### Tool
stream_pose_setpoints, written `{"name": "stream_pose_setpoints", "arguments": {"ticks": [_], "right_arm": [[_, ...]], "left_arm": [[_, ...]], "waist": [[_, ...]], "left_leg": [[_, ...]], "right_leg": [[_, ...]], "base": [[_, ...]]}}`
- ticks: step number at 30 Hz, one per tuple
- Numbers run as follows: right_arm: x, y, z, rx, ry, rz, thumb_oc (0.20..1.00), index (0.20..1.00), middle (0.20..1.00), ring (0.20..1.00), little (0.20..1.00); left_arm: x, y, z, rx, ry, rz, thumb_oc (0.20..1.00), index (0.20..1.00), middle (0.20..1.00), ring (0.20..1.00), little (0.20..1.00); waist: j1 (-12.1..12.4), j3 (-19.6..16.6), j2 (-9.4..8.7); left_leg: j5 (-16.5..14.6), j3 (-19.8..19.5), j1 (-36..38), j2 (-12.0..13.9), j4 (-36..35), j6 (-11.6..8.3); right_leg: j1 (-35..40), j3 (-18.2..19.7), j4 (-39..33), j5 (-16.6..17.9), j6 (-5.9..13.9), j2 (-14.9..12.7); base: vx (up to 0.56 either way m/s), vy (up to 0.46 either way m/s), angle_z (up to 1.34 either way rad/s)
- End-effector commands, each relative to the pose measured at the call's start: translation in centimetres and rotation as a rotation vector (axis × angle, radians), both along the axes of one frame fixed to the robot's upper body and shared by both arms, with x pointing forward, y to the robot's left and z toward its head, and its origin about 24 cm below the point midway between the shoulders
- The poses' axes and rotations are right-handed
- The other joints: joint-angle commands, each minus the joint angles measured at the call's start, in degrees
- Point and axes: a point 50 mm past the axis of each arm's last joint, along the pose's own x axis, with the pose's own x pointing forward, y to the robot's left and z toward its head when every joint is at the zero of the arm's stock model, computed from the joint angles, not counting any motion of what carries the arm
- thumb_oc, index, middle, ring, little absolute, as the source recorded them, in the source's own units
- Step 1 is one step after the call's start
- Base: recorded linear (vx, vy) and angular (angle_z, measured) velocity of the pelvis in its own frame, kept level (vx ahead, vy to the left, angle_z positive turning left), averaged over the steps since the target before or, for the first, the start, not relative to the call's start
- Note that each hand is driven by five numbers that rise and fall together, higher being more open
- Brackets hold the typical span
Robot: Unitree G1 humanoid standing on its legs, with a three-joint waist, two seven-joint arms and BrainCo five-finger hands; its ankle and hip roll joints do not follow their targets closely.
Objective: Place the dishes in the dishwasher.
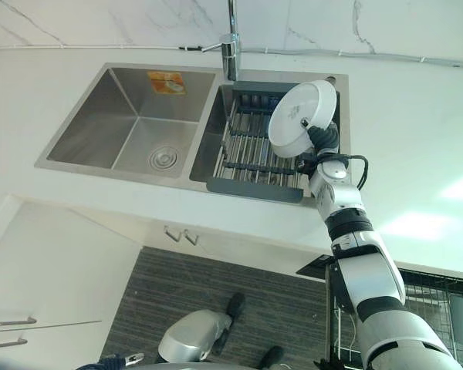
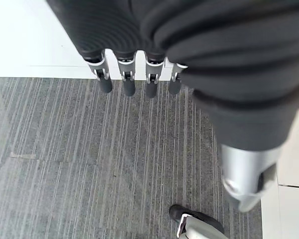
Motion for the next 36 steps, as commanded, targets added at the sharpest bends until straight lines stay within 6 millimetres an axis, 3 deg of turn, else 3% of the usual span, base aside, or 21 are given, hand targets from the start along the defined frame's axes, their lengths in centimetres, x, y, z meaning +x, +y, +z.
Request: {"name": "stream_pose_setpoints", "arguments": {"ticks": [1, 4, 5, 10, 15, 16, 20, 24, 26, 29, 30, 32, 36], "right_arm": [[-0.3, 0.4, 5.3, -0.043, -0.284, 0.058, 0.200, 0.200, 0.200, 0.200, 0.200], [-0.8, 0.9, 6.3, 0.002, -0.396, 0.081, 0.200, 0.200, 0.200, 0.200, 0.200], [-1.8, 1.8, 7.7, 0.041, -0.531, 0.107, 0.200, 0.200, 0.200, 0.200, 0.200], [-3.7, 3.0, 9.6, 0.066, -0.704, 0.140, 0.200, 0.200, 0.200, 0.200, 0.200], [-6.6, 4.0, 10.8, 0.103, -0.860, 0.189, 0.200, 0.200, 0.200, 0.200, 0.200], [-7.9, 4.4, 10.5, 0.093, -0.908, 0.197, 0.200, 0.200, 0.200, 0.200, 0.200], [-9.5, 4.1, 9.3, 0.151, -0.906, 0.217, 0.200, 0.200, 0.200, 0.200, 0.200], [-12.3, 1.8, 5.9, 0.273, -0.872, 0.192, 0.200, 0.200, 0.200, 0.200, 0.200], [-13.8, -0.2, 4.1, 0.301, -0.835, 0.142, 0.200, 0.200, 0.200, 0.200, 0.200], [-15.5, -2.4, 2.8, 0.288, -0.809, 0.073, 0.200, 0.200, 0.200, 0.200, 0.200], [-15.6, -2.6, 2.7, 0.286, -0.803, 0.064, 0.200, 0.200, 0.200, 0.200, 0.200], [-16.2, -4.2, 0.4, 0.278, -0.690, -0.012, 0.200, 0.200, 0.200, 0.200, 0.200], [-16.3, -4.8, -1.4, 0.312, -0.610, -0.035, 0.200, 0.200, 0.200, 0.200, 0.200]], "left_arm": [[-2.0, 2.8, 0.6, 0.095, 0.086, -0.087, 1.000, 1.000, 1.000, 1.000, 1.000], [-2.3, 2.9, 0.6, 0.097, 0.093, -0.090, 1.000, 1.000, 1.000, 1.000, 1.000], [-2.4, 2.9, 0.6, 0.101, 0.096, -0.099, 1.000, 1.000, 1.000, 1.000, 1.000], [-2.8, 3.1, 0.6, 0.111, 0.097, -0.098, 1.000, 1.000, 1.000, 1.000, 1.000], [-4.1, 2.6, 0.3, 0.100, 0.107, -0.052, 1.000, 1.000, 1.000, 1.000, 1.000], [-4.7, 2.2, 0.0, 0.093, 0.109, -0.033, 1.000, 1.000, 1.000, 1.000, 1.000], [-4.8, 1.3, -0.4, 0.075, 0.098, -0.009, 1.000, 1.000, 1.000, 1.000, 1.000], [-4.9, -0.7, -1.0, 0.043, 0.085, 0.032, 1.000, 1.000, 1.000, 1.000, 1.000], [-4.0, -1.5, -1.1, 0.046, 0.054, -0.038, 1.000, 1.000, 1.000, 1.000, 1.000], [-3.3, -2.0, -1.1, 0.016, 0.036, -0.017, 1.000, 1.000, 1.000, 1.000, 1.000], [-3.2, -2.1, -1.1, 0.015, 0.036, -0.014, 1.000, 1.000, 1.000, 1.000, 1.000], [-2.7, -2.3, -1.1, 0.009, 0.028, -0.021, 1.000, 1.000, 1.000, 1.000, 1.000], [-2.8, -2.5, -1.2, 0.012, 0.033, -0.028, 1.000, 1.000, 1.000, 1.000, 1.000]], "waist": [[2.05, -3.88, -0.25], [1.85, -4.44, -0.72], [1.40, -5.10, -1.29], [-0.07, -6.45, -2.46], [-3.77, -7.82, -3.54], [-5.73, -8.40, -3.92], [-9.63, -9.17, -4.38], [-15.61, -10.28, -4.48], [-18.66, -10.90, -4.52], [-22.28, -11.26, -4.61], [-22.53, -11.25, -4.62], [-25.27, -10.61, -4.57], [-26.09, -10.41, -4.54]], "left_leg": [[-0.54, 1.30, -2.05, 5.70, -0.71, -4.00], [-0.57, 1.77, -1.62, 6.02, -0.93, -4.01], [-0.66, 2.44, -0.96, 6.37, -1.31, -3.94], [-0.93, 3.91, 0.53, 7.21, -2.32, -3.85], [-1.52, 6.82, 3.18, 8.83, -3.92, -4.14], [-1.82, 8.26, 4.44, 9.57, -4.60, -4.19], [-2.69, 11.10, 6.14, 10.96, -4.96, -4.37], [-3.34, 15.13, 7.92, 12.78, -5.52, -4.89], [-3.67, 16.64, 8.51, 13.38, -5.81, -5.12], [-3.95, 19.01, 9.02, 14.15, -6.12, -5.58], [-3.97, 19.16, 9.06, 14.20, -6.12, -5.61], [-4.48, 20.37, 10.03, 14.55, -5.89, -5.69], [-4.81, 20.66, 10.70, 14.56, -5.85, -5.53]], "right_leg": [[-1.47, 1.09, 7.37, -1.43, 4.08, -6.76], [-1.20, 1.30, 6.92, -1.29, 4.06, -6.46], [-1.10, 1.81, 6.44, -1.15, 4.01, -6.04], [-1.40, 3.16, 5.48, -0.76, 3.82, -5.01], [-2.82, 6.07, 4.78, -0.54, 3.28, -3.45], [-3.83, 7.68, 4.72, -0.42, 2.91, -2.75], [-5.43, 10.49, 4.83, -0.48, 2.29, -1.73], [-6.73, 14.28, 3.65, -0.07, 2.07, -0.55], [-7.35, 16.36, 2.98, 0.32, 2.21, -0.11], [-8.42, 18.39, 2.65, 0.82, 2.54, 0.04], [-8.49, 18.52, 2.67, 0.84, 2.54, 0.04], [-8.85, 20.05, 3.93, 0.49, 2.50, -0.03], [-8.74, 20.74, 4.95, -0.07, 2.47, -0.12]], "base": [[-0.02, -0.040, 0.00], [-0.04, -0.068, -0.01], [-0.06, -0.106, -0.06], [-0.09, -0.099, -0.15], [-0.13, -0.116, -0.32], [-0.16, -0.146, -0.65], [-0.15, -0.120, -0.74], [-0.17, -0.116, -0.71], [-0.17, -0.130, -0.76], [-0.12, -0.087, -0.50], [-0.08, -0.074, -0.53], [-0.05, -0.062, -0.31], [0.02, -0.017, -0.15]]}}
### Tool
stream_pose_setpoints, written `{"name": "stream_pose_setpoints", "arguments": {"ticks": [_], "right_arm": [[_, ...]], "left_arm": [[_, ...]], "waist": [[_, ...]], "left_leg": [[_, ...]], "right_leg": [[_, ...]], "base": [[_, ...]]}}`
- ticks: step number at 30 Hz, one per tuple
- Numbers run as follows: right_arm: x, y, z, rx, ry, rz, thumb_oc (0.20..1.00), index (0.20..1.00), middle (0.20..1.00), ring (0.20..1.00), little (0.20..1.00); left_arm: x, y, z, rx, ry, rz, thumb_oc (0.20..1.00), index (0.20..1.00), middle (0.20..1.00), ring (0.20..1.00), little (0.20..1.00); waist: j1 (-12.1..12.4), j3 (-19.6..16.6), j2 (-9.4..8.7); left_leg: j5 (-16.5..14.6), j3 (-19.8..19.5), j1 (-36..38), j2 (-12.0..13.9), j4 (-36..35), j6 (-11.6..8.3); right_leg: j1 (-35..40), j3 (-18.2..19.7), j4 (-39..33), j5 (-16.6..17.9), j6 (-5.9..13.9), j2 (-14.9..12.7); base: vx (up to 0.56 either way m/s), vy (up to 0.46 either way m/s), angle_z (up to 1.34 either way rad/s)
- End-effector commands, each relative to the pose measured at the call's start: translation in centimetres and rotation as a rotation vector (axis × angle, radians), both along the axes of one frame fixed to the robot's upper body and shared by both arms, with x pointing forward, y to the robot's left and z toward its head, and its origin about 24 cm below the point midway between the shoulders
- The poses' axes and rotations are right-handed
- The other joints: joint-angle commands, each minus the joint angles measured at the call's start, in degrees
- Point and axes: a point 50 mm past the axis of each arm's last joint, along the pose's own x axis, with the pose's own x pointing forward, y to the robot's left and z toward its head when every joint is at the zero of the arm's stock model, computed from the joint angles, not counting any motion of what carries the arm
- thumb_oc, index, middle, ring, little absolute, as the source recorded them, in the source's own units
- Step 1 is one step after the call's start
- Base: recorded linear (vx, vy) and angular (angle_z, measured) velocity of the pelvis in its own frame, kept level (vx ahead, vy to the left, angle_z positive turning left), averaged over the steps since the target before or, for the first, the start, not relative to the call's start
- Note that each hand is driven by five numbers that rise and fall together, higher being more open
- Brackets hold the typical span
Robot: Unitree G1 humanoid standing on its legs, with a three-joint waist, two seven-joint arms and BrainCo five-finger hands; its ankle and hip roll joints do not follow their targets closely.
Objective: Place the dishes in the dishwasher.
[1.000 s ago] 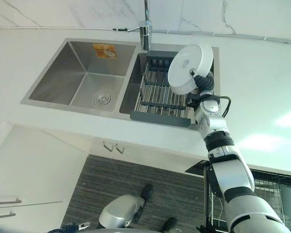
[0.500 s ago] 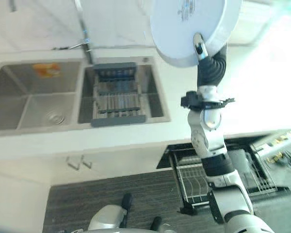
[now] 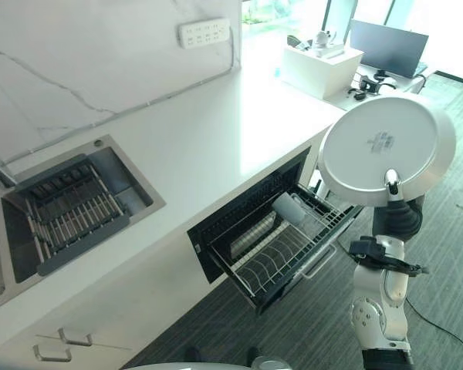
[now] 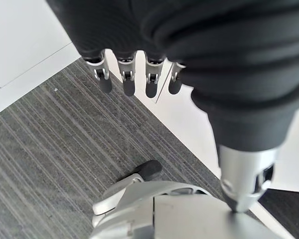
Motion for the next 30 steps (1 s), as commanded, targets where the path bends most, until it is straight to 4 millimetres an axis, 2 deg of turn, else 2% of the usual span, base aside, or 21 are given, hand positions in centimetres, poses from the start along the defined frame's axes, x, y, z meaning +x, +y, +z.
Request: {"name": "stream_pose_setpoints", "arguments": {"ticks": [1, 2, 9, 14, 20, 28, 30], "right_arm": [[0.8, 0.1, 3.2, -0.003, -0.168, 0.032, 0.200, 0.200, 0.200, 0.200, 0.200], [0.9, 0.2, 2.6, -0.015, -0.135, 0.052, 0.200, 0.200, 0.200, 0.200, 0.200], [2.2, 1.5, 2.3, -0.038, -0.070, 0.093, 0.200, 0.200, 0.200, 0.200, 0.200], [2.7, 1.4, 1.4, -0.042, 0.003, 0.066, 0.200, 0.200, 0.200, 0.200, 0.200], [4.0, 1.3, -0.7, -0.067, 0.149, 0.021, 0.200, 0.200, 0.200, 0.200, 0.200], [4.7, 1.6, -2.0, -0.099, 0.214, 0.022, 0.200, 0.200, 0.200, 0.200, 0.200], [5.2, 1.7, -2.7, -0.160, 0.276, 0.014, 0.200, 0.200, 0.200, 0.200, 0.200]], "left_arm": [[0.7, 0.1, -0.1, 0.015, 0.022, -0.074, 1.000, 1.000, 1.000, 1.000, 1.000], [0.7, 0.2, 0.0, 0.025, 0.028, -0.093, 1.000, 1.000, 1.000, 1.000, 1.000], [1.7, 0.3, 0.1, 0.029, 0.025, -0.081, 1.000, 1.000, 1.000, 1.000, 1.000], [2.0, 0.1, 0.1, 0.017, 0.016, -0.088, 1.000, 1.000, 1.000, 1.000, 1.000], [3.4, 0.1, 0.6, 0.007, -0.012, -0.067, 1.000, 1.000, 1.000, 1.000, 1.000], [4.3, -0.2, 0.8, -0.025, -0.059, -0.036, 1.000, 1.000, 1.000, 1.000, 1.000], [4.9, -0.2, 0.9, -0.041, -0.088, -0.031, 1.000, 1.000, 1.000, 1.000, 1.000]], "waist": [[1.10, 0.47, -1.13], [1.07, 0.75, -1.14], [2.11, 2.93, -1.21], [2.88, 3.82, -1.06], [4.38, 6.84, 0.35], [4.60, 10.92, 2.22], [4.90, 12.25, 2.78]], "left_leg": [[-6.64, -2.72, 3.35, 3.30, 0.91, -2.16], [-6.87, -3.26, 3.46, 3.19, 1.36, -2.03], [-8.71, -5.79, 1.24, 2.74, 6.92, -1.64], [-8.70, -6.79, 0.25, 2.69, 7.96, -1.99], [-8.11, -9.00, -3.71, 2.20, 9.82, -2.08], [-7.44, -10.21, -7.79, 1.34, 11.84, -1.76], [-7.55, -10.63, -9.37, 0.93, 12.87, -1.47]], "right_leg": [[-2.15, -0.89, 7.40, -5.13, 5.77, -6.22], [-2.38, -0.55, 8.92, -5.91, 5.55, -6.13], [-4.36, -1.17, 14.73, -8.85, 3.94, -5.84], [-4.83, -2.32, 15.49, -9.26, 3.48, -5.88], [-8.54, -3.16, 17.88, -9.36, 3.00, -6.41], [-13.02, -2.96, 20.96, -9.31, 2.56, -7.35], [-14.84, -2.83, 22.49, -9.45, 2.38, -7.70]], "base": [[0.07, -0.033, -0.17], [0.05, -0.031, -0.11], [0.00, -0.011, -0.02], [0.00, 0.005, 0.03], [-0.08, 0.055, 0.13], [-0.09, 0.081, 0.02], [-0.07, 0.089, 0.05]]}}
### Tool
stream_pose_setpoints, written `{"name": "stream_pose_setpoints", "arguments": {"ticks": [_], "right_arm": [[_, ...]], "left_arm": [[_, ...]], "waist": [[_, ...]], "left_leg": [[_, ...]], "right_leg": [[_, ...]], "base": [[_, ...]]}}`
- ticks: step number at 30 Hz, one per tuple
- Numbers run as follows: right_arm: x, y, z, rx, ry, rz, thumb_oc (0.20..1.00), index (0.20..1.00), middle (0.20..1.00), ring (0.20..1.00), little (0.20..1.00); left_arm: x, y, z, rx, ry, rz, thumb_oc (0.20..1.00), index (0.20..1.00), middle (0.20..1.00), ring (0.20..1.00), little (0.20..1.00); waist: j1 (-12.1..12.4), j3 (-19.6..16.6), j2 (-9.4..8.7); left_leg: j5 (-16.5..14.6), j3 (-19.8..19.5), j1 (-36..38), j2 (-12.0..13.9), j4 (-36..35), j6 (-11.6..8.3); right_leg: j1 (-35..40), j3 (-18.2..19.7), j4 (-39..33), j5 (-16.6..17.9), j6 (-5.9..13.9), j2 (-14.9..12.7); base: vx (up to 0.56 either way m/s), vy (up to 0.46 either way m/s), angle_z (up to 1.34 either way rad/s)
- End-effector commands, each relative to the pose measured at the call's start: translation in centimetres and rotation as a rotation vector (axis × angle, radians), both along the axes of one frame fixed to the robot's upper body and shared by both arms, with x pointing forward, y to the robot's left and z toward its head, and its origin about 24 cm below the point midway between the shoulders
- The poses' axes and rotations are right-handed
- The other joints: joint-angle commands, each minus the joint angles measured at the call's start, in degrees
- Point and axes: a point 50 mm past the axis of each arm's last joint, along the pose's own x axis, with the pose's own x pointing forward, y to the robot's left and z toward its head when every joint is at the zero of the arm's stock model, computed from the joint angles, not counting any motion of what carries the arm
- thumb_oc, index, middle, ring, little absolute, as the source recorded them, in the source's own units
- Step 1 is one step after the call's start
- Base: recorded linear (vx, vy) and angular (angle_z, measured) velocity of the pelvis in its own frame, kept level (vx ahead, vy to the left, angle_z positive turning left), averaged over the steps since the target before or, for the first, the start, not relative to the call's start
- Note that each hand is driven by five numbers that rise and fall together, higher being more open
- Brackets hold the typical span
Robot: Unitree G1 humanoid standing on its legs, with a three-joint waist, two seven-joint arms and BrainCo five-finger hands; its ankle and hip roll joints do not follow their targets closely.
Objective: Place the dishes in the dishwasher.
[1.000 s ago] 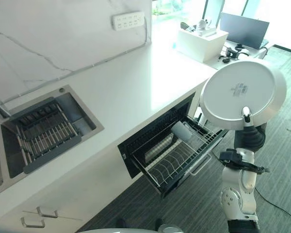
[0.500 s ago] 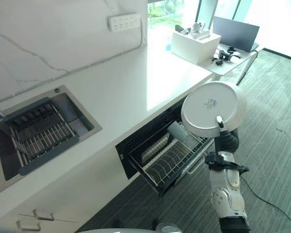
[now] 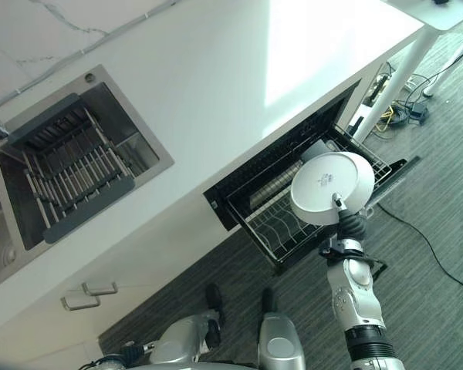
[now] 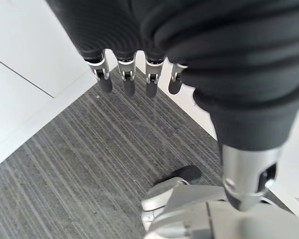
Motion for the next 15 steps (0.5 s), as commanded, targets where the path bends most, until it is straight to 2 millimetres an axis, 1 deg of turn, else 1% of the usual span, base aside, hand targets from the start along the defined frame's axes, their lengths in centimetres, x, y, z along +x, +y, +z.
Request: {"name": "stream_pose_setpoints", "arguments": {"ticks": [1, 4, 9, 12, 15], "right_arm": [[1.7, 0.4, 3.7, -0.138, -0.134, 0.014, 0.200, 0.200, 0.200, 0.200, 0.200], [2.0, 0.7, 3.7, -0.230, -0.109, 0.022, 0.200, 0.200, 0.200, 0.200, 0.200], [2.9, 0.8, 4.5, -0.374, -0.081, 0.025, 0.200, 0.200, 0.200, 0.200, 0.200], [3.4, 0.4, 5.2, -0.453, -0.046, 0.025, 0.200, 0.200, 0.200, 0.200, 0.200], [4.3, -0.1, 5.4, -0.576, 0.045, 0.081, 0.200, 0.200, 0.200, 0.200, 0.200]], "left_arm": [[-0.3, 1.0, 0.0, 0.004, 0.010, 0.002, 1.000, 1.000, 1.000, 1.000, 1.000], [-0.2, 0.9, 0.0, -0.010, -0.006, 0.020, 1.000, 1.000, 1.000, 1.000, 1.000], [0.1, 1.0, 0.1, -0.020, -0.017, 0.016, 1.000, 1.000, 1.000, 1.000, 1.000], [-0.2, 1.5, 0.1, -0.002, -0.007, 0.020, 1.000, 1.000, 1.000, 1.000, 1.000], [-0.3, 2.4, 0.2, 0.011, 0.008, 0.031, 1.000, 1.000, 1.000, 1.000, 1.000]], "waist": [[1.07, -2.48, -1.79], [1.30, -1.89, -1.70], [2.10, -1.17, -1.67], [2.94, -1.23, -2.19], [3.93, -1.54, -3.07]], "left_leg": [[-6.38, -7.52, -2.09, 2.94, 7.25, -3.03], [-6.24, -7.50, -2.74, 2.82, 7.38, -2.94], [-6.14, -7.76, -3.62, 2.66, 7.48, -2.75], [-6.29, -7.95, -3.81, 2.74, 7.93, -2.76], [-6.53, -8.55, -3.77, 2.83, 8.48, -2.77]], "right_leg": [[-3.91, -1.86, 8.29, -4.42, 2.43, -4.50], [-4.68, -1.87, 8.53, -4.22, 2.49, -4.55], [-5.39, -2.20, 8.64, -4.00, 2.46, -4.60], [-5.04, -2.75, 8.64, -4.07, 2.49, -4.54], [-4.22, -3.01, 7.91, -3.92, 2.42, -4.24]], "base": [[-0.05, 0.045, 0.06], [-0.03, 0.041, 0.10], [-0.03, 0.023, 0.09], [0.00, -0.018, 0.12], [0.01, -0.028, 0.14]]}}
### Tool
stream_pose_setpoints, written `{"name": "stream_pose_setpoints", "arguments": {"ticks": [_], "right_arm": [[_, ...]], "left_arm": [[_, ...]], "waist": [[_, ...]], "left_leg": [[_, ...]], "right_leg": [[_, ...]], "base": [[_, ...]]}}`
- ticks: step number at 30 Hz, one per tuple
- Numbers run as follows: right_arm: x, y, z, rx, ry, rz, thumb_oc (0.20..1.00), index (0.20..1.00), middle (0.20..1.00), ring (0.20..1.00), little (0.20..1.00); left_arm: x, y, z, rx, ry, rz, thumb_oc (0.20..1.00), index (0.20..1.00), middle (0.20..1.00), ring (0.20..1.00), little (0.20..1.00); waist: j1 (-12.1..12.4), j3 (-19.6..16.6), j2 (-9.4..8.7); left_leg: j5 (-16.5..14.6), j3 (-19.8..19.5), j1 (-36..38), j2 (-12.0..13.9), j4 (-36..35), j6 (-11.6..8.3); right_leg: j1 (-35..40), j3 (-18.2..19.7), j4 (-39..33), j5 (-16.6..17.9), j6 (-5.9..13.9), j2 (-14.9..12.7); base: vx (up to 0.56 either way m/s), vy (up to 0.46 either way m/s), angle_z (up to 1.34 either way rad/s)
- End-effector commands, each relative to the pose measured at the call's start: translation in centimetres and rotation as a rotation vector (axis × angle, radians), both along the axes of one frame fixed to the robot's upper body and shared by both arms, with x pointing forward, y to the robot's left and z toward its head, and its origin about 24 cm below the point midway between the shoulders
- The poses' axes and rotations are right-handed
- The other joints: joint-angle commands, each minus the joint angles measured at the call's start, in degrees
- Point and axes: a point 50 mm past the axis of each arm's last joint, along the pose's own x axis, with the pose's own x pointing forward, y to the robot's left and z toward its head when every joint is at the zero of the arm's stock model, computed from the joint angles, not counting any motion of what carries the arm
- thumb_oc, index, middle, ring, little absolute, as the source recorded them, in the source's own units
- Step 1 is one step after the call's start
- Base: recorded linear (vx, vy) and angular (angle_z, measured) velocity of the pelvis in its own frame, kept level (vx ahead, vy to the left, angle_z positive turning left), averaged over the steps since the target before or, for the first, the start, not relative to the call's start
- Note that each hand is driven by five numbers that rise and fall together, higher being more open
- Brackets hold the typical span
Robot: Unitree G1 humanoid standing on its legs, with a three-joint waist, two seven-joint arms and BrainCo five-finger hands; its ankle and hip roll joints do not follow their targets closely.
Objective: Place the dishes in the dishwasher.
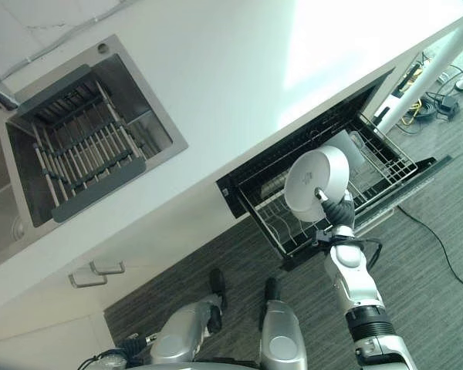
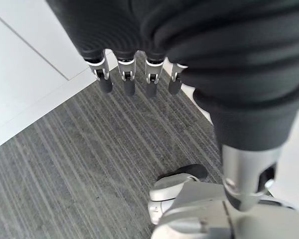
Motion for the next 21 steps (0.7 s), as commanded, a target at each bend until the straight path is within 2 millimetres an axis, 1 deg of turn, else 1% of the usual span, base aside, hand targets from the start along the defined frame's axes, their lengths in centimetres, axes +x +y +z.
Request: {"name": "stream_pose_setpoints", "arguments": {"ticks": [1, 2, 3, 5, 6, 9, 11, 13, 15, 17, 19, 21], "right_arm": [[1.3, 0.0, 3.2, -0.149, -0.039, 0.068, 0.200, 0.200, 0.200, 0.200, 0.200], [2.1, -1.1, 3.9, -0.212, 0.046, 0.060, 0.200, 0.200, 0.200, 0.200, 0.200], [2.2, -1.8, 4.0, -0.245, 0.091, 0.066, 0.200, 0.200, 0.200, 0.200, 0.200], [2.6, -2.6, 4.1, -0.333, 0.203, 0.136, 0.200, 0.200, 0.200, 0.200, 0.200], [2.5, -2.9, 3.8, -0.363, 0.265, 0.171, 0.200, 0.200, 0.200, 0.200, 0.200], [2.3, -4.5, 3.2, -0.416, 0.410, 0.186, 0.200, 0.200, 0.200, 0.200, 0.200], [2.1, -5.5, 2.6, -0.448, 0.533, 0.221, 0.200, 0.200, 0.200, 0.200, 0.200], [1.9, -6.2, 1.8, -0.411, 0.630, 0.259, 0.200, 0.200, 0.200, 0.200, 0.200], [1.8, -6.7, 1.0, -0.370, 0.705, 0.258, 0.200, 0.200, 0.200, 0.200, 0.200], [1.8, -7.1, 0.5, -0.381, 0.737, 0.242, 0.200, 0.200, 0.200, 0.200, 0.200], [1.8, -7.9, -0.1, -0.411, 0.775, 0.200, 0.200, 0.200, 0.200, 0.200, 0.200], [1.9, -8.2, -0.7, -0.380, 0.785, 0.165, 0.200, 0.200, 0.200, 0.200, 0.200]], "left_arm": [[-1.3, 2.3, 0.1, 0.049, 0.054, 0.008, 1.000, 1.000, 1.000, 1.000, 1.000], [-1.9, 3.1, 0.1, 0.056, 0.079, 0.021, 1.000, 1.000, 1.000, 1.000, 1.000], [-2.2, 3.5, 0.2, 0.062, 0.090, 0.041, 1.000, 1.000, 1.000, 1.000, 1.000], [-2.4, 4.4, 0.3, 0.082, 0.110, 0.061, 1.000, 1.000, 1.000, 1.000, 1.000], [-2.5, 5.0, 0.5, 0.097, 0.120, 0.069, 1.000, 1.000, 1.000, 1.000, 1.000], [-2.9, 7.1, 1.1, 0.149, 0.155, 0.088, 1.000, 1.000, 1.000, 1.000, 1.000], [-3.1, 8.2, 1.5, 0.174, 0.175, 0.102, 1.000, 1.000, 1.000, 1.000, 1.000], [-3.5, 9.2, 1.8, 0.199, 0.205, 0.131, 1.000, 1.000, 1.000, 1.000, 1.000], [-3.9, 10.0, 2.0, 0.219, 0.229, 0.159, 1.000, 1.000, 1.000, 1.000, 1.000], [-4.2, 10.4, 2.1, 0.235, 0.239, 0.156, 1.000, 1.000, 1.000, 1.000, 1.000], [-4.1, 11.1, 2.5, 0.265, 0.247, 0.144, 1.000, 1.000, 1.000, 1.000, 1.000], [-3.6, 11.6, 2.8, 0.290, 0.243, 0.135, 1.000, 1.000, 1.000, 1.000, 1.000]], "waist": [[1.48, -3.90, -2.28], [2.47, -4.61, -3.82], [2.91, -4.87, -4.57], [3.89, -5.27, -6.12], [4.29, -5.70, -7.08], [5.67, -6.16, -10.46], [6.51, -6.53, -12.21], [7.27, -6.96, -13.83], [7.96, -7.06, -14.77], [8.40, -7.09, -15.17], [9.30, -7.09, -15.70], [10.15, -6.69, -15.80]], "left_leg": [[-6.40, -5.59, 0.15, 3.29, 5.56, -3.14], [-6.36, -5.42, 1.32, 3.92, 5.30, -3.57], [-6.41, -5.20, 1.85, 4.30, 5.23, -3.77], [-6.71, -5.02, 2.53, 4.85, 5.27, -4.02], [-6.47, -4.98, 2.39, 5.23, 5.18, -4.13], [-6.80, -4.83, 2.98, 6.37, 5.52, -4.49], [-6.95, -4.81, 3.15, 6.99, 5.45, -4.58], [-6.86, -4.97, 3.21, 7.32, 5.18, -4.57], [-6.95, -5.15, 3.54, 7.44, 4.97, -4.51], [-6.99, -5.25, 3.74, 7.49, 4.86, -4.50], [-7.16, -5.64, 3.62, 7.40, 4.87, -4.44], [-7.24, -6.03, 3.41, 7.25, 4.91, -4.29]], "right_leg": [[-1.25, -0.31, 3.02, -2.33, 2.42, -3.19], [0.87, -0.84, 0.58, -1.56, 2.66, -2.45], [1.69, -1.09, -0.14, -1.38, 2.84, -2.20], [2.89, -1.52, -0.80, -1.48, 3.12, -1.81], [3.21, -1.83, -1.36, -1.12, 3.19, -1.52], [5.28, -2.69, -2.67, -0.75, 3.45, -0.48], [5.97, -3.17, -3.25, -0.51, 3.66, 0.00], [6.65, -3.68, -3.89, -0.17, 3.78, 0.48], [7.35, -3.93, -4.29, -0.07, 3.88, 0.74], [7.77, -4.12, -4.57, 0.03, 3.97, 0.80], [8.15, -4.41, -5.01, 0.27, 4.20, 0.90], [8.32, -4.71, -5.24, 0.56, 4.39, 0.88]], "base": [[0.09, -0.035, 0.07], [0.12, -0.037, 0.10], [0.14, -0.063, 0.15], [0.07, -0.104, 0.12], [0.08, -0.192, 0.04], [0.10, -0.236, 0.02], [0.08, -0.210, 0.13], [0.09, -0.182, 0.10], [0.09, -0.112, 0.09], [0.09, -0.074, 0.16], [0.09, -0.102, 0.04], [0.04, -0.093, 0.03]]}}
